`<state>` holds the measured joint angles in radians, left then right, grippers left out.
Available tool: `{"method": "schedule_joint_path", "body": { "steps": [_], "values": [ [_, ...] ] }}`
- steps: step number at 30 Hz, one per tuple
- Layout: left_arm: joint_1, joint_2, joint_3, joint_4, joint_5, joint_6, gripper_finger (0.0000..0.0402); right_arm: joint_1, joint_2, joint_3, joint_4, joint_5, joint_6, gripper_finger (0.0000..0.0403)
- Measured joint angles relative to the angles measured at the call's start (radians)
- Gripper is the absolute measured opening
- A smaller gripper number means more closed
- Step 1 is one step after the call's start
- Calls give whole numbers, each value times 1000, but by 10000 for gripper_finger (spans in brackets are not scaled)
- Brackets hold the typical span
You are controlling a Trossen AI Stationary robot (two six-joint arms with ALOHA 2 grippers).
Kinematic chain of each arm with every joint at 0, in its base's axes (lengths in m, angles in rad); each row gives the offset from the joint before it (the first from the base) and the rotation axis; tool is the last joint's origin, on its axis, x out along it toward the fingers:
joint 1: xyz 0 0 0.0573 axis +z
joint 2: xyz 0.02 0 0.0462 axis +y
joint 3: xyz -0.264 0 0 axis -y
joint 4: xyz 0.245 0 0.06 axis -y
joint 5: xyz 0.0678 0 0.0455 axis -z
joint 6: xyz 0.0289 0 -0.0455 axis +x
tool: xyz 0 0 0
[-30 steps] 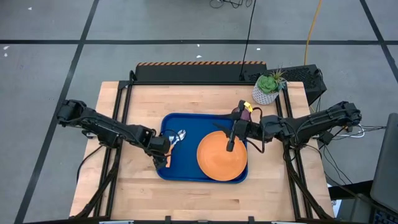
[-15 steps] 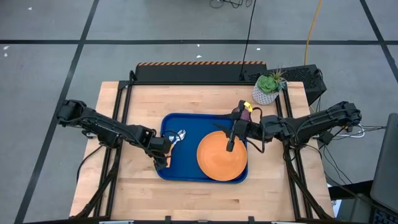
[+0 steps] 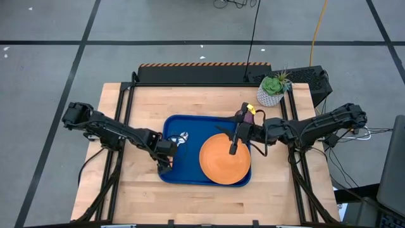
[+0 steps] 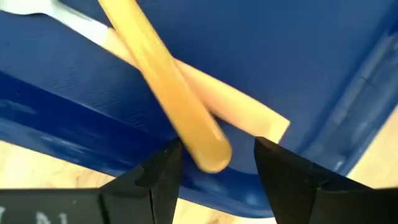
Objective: Pick and place plate/cup/fork/spoon on tray
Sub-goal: Adjust the yellow spoon on the blue serving tray
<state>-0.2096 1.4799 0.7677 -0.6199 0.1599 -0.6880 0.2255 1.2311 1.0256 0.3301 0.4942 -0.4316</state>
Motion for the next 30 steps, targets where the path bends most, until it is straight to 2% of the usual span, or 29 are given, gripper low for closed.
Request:
{"method": "schedule_joint_path", "body": {
  "steps": [10,25,30],
  "values": [
    [7,0,0,83,83,13,200,-1,0,0,1,0,-3,114],
    [9,0,1,160,85,24,200,-2,0,0,1,0,-3,114],
    [33,0,1,158,26,62,200,-9,0,0,1,0,-2,114]
  ]
}}
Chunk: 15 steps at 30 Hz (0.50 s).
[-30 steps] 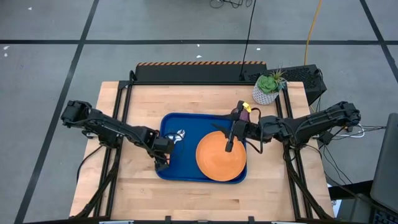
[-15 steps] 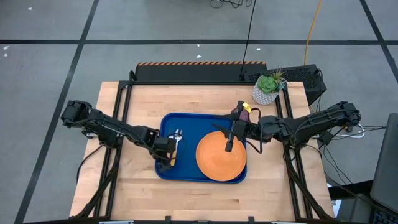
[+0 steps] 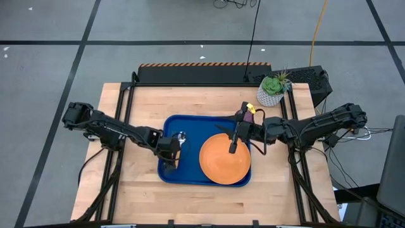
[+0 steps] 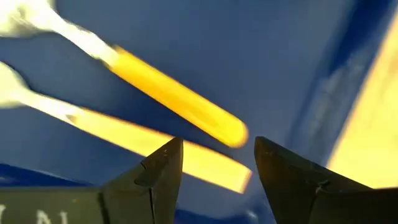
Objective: Pick and place plate/cup/fork/spoon on tray
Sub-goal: Adjust the yellow spoon on the blue serving tray
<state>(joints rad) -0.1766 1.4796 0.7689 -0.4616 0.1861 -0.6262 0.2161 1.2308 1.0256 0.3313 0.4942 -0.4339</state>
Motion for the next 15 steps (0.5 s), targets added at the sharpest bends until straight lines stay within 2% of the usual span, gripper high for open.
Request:
{"method": "schedule_joint_path", "body": {
  "steps": [5,12,15],
  "values": [
    [26,0,22,-7,-85,151,200,0,0,0,0,0,2,114],
    [74,0,27,-21,-36,181,200,0,0,0,0,-1,2,114],
    [68,0,27,-22,-32,260,200,0,0,0,0,-1,3,114]
  ]
}}
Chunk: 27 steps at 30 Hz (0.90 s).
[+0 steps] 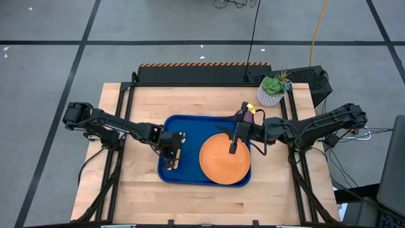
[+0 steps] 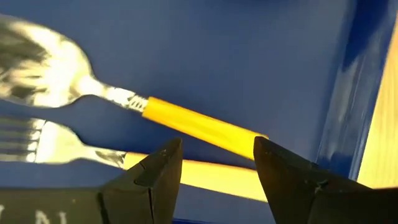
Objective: Pick and place plate/cup/fork/spoon on tray
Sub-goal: Adjust the yellow spoon on the blue serving tray
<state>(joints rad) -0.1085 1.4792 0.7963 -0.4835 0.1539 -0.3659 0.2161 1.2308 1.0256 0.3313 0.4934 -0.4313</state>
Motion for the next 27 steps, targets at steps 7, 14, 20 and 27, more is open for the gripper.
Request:
{"method": "schedule_joint_path", "body": {
  "steps": [7,14,20,27],
  "values": [
    [-34,0,0,-1,-99,216,200,0,0,0,-1,0,7,114],
    [-40,0,0,-32,-154,331,200,0,0,0,-1,0,6,114],
    [-40,0,0,-37,-156,324,200,0,0,0,-1,0,4,114],
    [-40,35,0,-40,-260,305,200,0,0,0,-1,0,4,114]
  ]
}}
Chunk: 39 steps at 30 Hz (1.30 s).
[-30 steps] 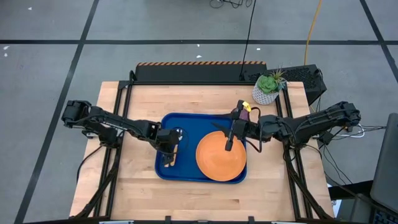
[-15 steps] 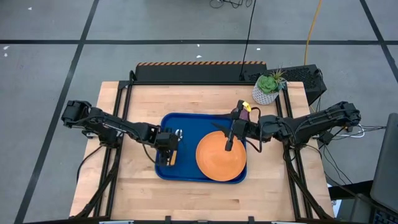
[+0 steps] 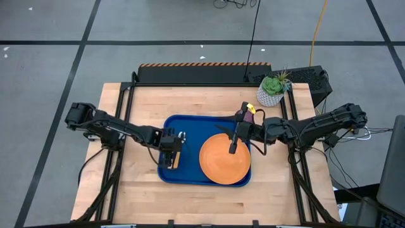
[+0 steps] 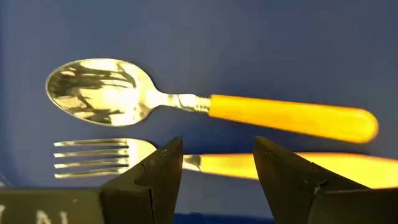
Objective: Pick and place plate/cup/fork/spoon on tray
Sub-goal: Adjust the yellow spoon on the blue serving tray
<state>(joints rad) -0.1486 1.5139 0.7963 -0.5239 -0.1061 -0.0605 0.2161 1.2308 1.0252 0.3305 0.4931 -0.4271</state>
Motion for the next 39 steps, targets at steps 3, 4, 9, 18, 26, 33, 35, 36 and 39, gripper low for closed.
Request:
{"method": "schedule_joint_path", "body": {
  "steps": [3,4,9,18,26,33,35,36,39],
  "values": [
    [0,36,0,16,-11,0,200,0,0,0,0,0,2,114],
    [0,46,0,11,-19,-1,200,0,1,0,0,0,2,114],
    [0,70,0,21,-42,-1,200,0,6,-1,1,-1,-2,114],
    [-12,70,0,48,-25,-22,200,-1,6,-1,2,0,-4,114],
    [-58,70,0,55,-4,-77,200,-1,6,-1,1,0,-3,114],
    [-89,70,0,55,0,-121,200,-1,6,-1,1,0,-1,114],
    [-96,70,0,55,0,-128,200,0,6,-1,2,0,-1,114],
    [-97,70,0,55,0,-131,200,0,6,-1,2,0,-1,114],
    [-103,70,0,55,0,-137,200,0,6,-1,2,-1,-1,114]
  ]
}}
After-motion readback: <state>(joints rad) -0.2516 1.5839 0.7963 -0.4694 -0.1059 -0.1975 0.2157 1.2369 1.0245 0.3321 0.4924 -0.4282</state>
